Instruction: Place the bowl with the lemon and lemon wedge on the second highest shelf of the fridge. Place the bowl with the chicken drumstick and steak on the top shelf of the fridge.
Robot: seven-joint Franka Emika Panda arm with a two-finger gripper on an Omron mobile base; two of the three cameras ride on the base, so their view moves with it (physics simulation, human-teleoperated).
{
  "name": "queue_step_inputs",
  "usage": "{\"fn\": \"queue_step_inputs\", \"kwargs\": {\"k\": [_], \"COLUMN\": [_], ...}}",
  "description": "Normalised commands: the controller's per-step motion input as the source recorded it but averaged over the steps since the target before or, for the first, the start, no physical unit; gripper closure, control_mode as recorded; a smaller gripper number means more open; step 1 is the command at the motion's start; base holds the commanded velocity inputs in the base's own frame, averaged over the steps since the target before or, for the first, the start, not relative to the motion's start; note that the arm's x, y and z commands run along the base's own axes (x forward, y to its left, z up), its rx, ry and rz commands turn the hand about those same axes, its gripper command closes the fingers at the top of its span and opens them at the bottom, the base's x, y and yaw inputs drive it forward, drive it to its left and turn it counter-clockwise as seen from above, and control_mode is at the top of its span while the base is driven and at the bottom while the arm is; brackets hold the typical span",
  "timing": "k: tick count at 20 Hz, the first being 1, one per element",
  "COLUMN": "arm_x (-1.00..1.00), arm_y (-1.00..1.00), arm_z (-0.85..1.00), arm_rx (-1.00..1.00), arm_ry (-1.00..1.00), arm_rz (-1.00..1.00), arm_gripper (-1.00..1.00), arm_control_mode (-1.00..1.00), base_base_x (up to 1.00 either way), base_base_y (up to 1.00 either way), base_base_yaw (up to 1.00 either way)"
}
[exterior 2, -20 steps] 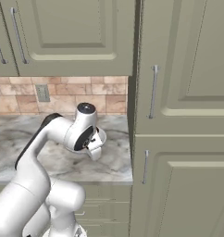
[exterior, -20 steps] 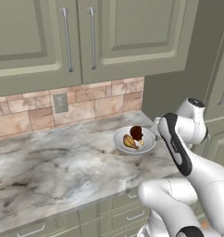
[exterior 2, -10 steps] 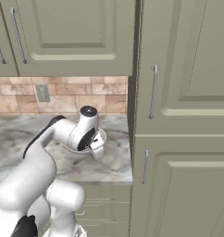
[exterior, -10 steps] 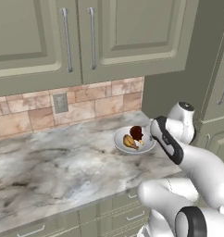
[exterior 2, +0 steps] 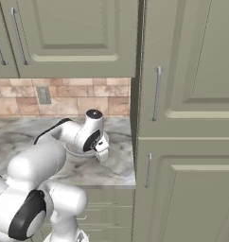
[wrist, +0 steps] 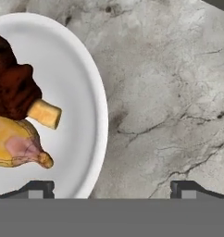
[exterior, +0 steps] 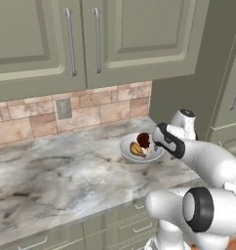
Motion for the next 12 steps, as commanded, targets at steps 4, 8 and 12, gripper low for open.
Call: {"fn": "queue_step_inputs", "kwargs": {"k": [4,8,12], "arm_x": [0.1,0.34,0.28], "arm_y": [0.0,0.0,0.0], "arm_z": [-0.33,-0.27,-0.29], "arm_rx": [0.0,0.0,0.0], "arm_ry": [0.0,0.0,0.0], "arm_rz": [0.0,0.0,0.0], "arm_gripper": [-1.0,-1.0,-1.0], "arm_control_mode": [-1.0,-1.0,-1.0], "base_base_x": [0.0,0.0,0.0], "base_base_y": [0.0,0.0,0.0], "base_base_yaw": [0.0,0.0,0.0]}}
